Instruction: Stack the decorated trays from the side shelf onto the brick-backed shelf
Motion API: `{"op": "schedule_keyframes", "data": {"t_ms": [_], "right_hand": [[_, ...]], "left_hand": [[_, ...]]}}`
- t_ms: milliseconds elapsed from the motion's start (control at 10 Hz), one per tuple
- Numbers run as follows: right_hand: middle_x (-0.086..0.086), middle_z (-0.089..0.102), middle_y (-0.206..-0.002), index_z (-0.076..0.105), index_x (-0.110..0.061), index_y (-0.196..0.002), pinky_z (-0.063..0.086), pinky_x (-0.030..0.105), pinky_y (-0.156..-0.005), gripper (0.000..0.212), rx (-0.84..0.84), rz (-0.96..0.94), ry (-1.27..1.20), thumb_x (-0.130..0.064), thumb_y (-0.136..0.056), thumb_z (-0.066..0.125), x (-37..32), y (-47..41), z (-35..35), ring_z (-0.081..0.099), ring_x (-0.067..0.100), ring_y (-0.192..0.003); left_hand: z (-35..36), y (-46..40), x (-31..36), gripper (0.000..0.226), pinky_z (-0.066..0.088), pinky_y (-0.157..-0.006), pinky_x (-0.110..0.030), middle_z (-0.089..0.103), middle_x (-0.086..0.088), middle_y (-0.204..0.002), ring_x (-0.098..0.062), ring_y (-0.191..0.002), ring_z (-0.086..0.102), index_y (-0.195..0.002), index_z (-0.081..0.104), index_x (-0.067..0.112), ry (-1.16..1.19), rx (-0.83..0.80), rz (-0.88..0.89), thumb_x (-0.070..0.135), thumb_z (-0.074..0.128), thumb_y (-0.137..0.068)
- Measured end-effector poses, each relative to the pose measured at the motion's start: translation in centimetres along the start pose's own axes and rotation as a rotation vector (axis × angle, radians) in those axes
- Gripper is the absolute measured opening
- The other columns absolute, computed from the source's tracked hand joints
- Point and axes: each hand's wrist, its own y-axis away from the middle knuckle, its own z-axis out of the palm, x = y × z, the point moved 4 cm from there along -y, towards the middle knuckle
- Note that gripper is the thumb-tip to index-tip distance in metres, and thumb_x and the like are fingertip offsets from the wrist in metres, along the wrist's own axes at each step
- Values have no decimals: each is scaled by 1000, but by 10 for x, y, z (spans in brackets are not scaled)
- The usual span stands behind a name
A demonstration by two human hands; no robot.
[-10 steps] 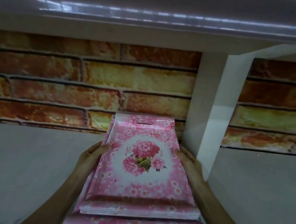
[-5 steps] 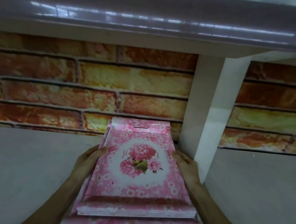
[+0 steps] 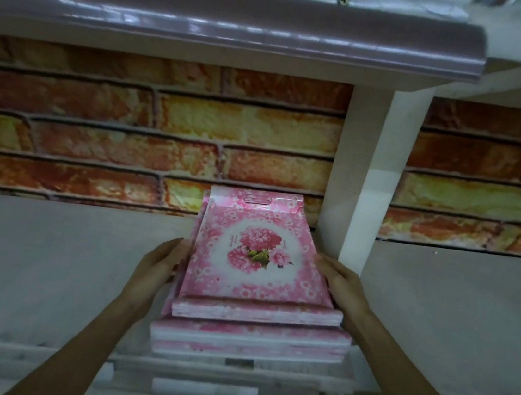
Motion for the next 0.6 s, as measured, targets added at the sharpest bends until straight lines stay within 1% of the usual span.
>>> {"op": "schedule_keyframes", "data": {"t_ms": [100, 200, 300, 400, 500, 600], "right_hand": [[2, 77, -101, 76, -27, -102, 56, 39, -87, 37, -19, -7, 4, -50, -73, 74, -1, 29, -3, 74, 20, -93], [3, 77, -98, 77, -26, -98, 55, 40, -88, 42, -16, -35, 19, -58, -71, 71, -5, 63, -6, 74, 21, -91], [-7, 76, -102, 74, -31, -104, 53, 40, -95, 44, 25, -121, 123, -65, -78, 63, -9, 102, -8, 72, 11, -94], [-15, 68, -119, 63, -39, -123, 48, 41, -103, 49, 47, -203, 273, -64, -80, 60, -7, 143, -12, 63, 7, -108], [-10, 58, -128, 54, -39, -132, 49, 30, -96, 46, 68, -229, 331, -47, -88, 64, -1, 184, -16, 60, -3, -103], [-9, 53, -128, 53, -41, -129, 44, 9, -79, 42, 43, -240, 291, -38, -89, 65, 6, 230, -20, 59, -13, -92]], "left_hand": [[-5, 35, 8, 18, 51, -76, -26, 75, 16, -99, -9, -90, 72, -94, 71, 44, 53, 48, 1, 52, 56, -91], [-9, 69, 16, 11, 51, -71, -21, 75, 21, -93, -7, -87, 72, -94, 69, 43, 71, 65, -1, 47, 59, -91], [-11, 107, 20, 16, 54, -82, -28, 75, 15, -101, -7, -96, 70, -101, 71, 40, 35, 72, 18, 45, 63, -89], [-10, 149, 23, 27, 52, -96, -39, 69, 13, -113, -10, -106, 64, -115, 69, 30, -7, 100, 34, 38, 65, -90], [-11, 195, 28, 34, 51, -98, -42, 67, 8, -117, -15, -108, 63, -122, 66, 24, 13, 101, 20, 34, 65, -90], [-13, 246, 28, 34, 54, -90, -36, 68, 4, -118, -17, -106, 65, -124, 65, 22, 36, 94, 39, 29, 65, -91]]}}
